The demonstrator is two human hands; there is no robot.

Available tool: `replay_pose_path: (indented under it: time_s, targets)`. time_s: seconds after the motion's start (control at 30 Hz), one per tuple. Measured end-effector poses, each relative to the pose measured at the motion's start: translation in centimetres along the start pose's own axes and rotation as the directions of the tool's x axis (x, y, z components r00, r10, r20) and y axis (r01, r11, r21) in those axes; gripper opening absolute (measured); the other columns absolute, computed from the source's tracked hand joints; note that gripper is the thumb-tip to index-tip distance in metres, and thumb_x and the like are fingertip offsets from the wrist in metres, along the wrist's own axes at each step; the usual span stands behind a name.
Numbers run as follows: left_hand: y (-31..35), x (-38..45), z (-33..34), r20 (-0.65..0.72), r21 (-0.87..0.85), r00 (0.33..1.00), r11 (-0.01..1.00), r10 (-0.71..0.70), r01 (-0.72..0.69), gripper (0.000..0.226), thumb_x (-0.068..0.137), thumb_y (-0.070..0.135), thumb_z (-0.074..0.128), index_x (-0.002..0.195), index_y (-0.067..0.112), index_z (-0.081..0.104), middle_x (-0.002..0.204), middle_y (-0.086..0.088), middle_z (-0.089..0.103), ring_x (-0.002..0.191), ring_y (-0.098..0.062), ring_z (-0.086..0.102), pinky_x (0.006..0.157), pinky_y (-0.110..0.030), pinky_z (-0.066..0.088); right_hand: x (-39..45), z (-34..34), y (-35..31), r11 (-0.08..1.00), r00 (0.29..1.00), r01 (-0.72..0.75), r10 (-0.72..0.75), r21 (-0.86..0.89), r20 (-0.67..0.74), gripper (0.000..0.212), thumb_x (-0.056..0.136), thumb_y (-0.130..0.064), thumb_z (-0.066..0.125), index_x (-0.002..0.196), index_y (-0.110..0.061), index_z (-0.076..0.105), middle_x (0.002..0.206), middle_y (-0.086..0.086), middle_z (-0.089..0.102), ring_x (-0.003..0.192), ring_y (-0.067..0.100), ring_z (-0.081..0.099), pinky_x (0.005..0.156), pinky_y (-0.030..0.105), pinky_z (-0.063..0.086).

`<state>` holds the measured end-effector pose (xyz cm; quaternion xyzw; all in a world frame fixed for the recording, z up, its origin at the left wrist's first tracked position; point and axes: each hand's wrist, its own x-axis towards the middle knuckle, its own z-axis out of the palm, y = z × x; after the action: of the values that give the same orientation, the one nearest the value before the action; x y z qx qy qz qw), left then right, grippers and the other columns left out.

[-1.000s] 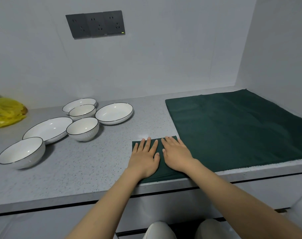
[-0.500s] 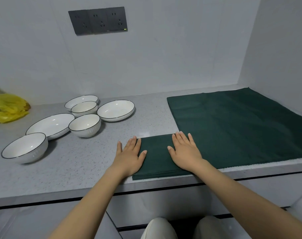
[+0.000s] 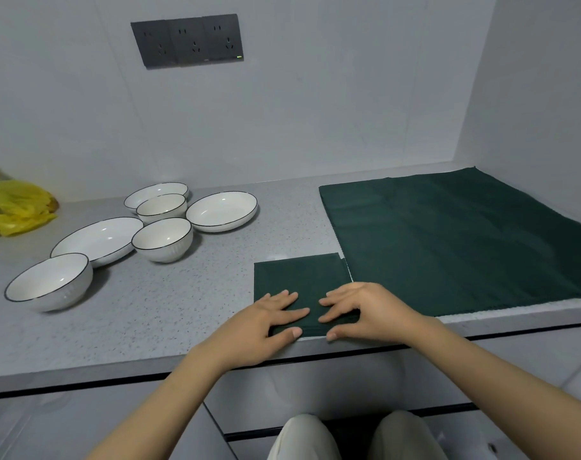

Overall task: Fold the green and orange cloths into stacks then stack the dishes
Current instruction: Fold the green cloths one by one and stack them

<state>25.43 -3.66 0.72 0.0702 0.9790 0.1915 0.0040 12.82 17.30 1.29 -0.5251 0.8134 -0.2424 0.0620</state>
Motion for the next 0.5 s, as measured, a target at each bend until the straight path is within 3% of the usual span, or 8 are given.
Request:
replay_pose_path:
  time_s: [0.23,0.37,0.43,0.5]
  targets:
    - [0.3,0.2,-0.5,0.039,0.033,0.999,0.999,0.000,-0.001,0.046,0.092,0.053,0.049,0.137,0.045,0.042,0.155,0.012,0.018,0.144,0.001,0.010,0.113,-0.014,0.000,0.0,0.3,-0.1,0.999,0.999,0.001,-0.003,-0.047,-0.033,0.016,0.085,-0.037,0.065,0.098,-0.033,0.074,0.114,-0.013,0.068,0.116,-0.008,0.051,0.101,0.021,0.042]
    - [0.0,0.3,-1.2,0.044,-0.010,0.999,1.000,0.006,-0.005,0.041,0.092,0.041,0.058,0.133,0.039,0.052,0.141,0.025,0.031,0.134,0.011,0.023,0.110,-0.008,0.013,0.5,-0.6,-0.6,0.999,0.998,-0.034,0.035,0.018,-0.057,0.012,0.088,-0.034,0.062,0.091,-0.030,0.073,0.091,-0.018,0.072,0.089,-0.005,0.063,0.079,0.015,0.046]
    - [-0.3,0.4,-1.9,0.000,-0.111,1.000,0.993,-0.030,0.030,0.025,0.092,0.028,0.060,0.116,0.032,0.067,0.122,0.031,0.052,0.116,0.019,0.042,0.099,-0.007,0.032,1.0,-1.2,-0.7,0.998,0.997,-0.050,0.052,0.042,-0.060,0.010,0.089,-0.035,0.061,0.087,-0.030,0.070,0.076,-0.018,0.069,0.074,-0.006,0.061,0.067,0.012,0.041]
    - [-0.6,0.6,-2.9,-0.059,-0.197,0.991,0.975,-0.119,0.105,0.012,0.092,0.024,0.060,0.086,0.029,0.069,0.076,0.031,0.061,0.076,0.014,0.055,0.071,-0.011,0.040,1.3,-1.9,-0.9,0.994,0.995,-0.090,0.092,0.059,-0.042,0.018,0.088,-0.045,0.059,0.082,-0.030,0.065,0.068,-0.016,0.064,0.063,-0.003,0.056,0.062,0.013,0.036]
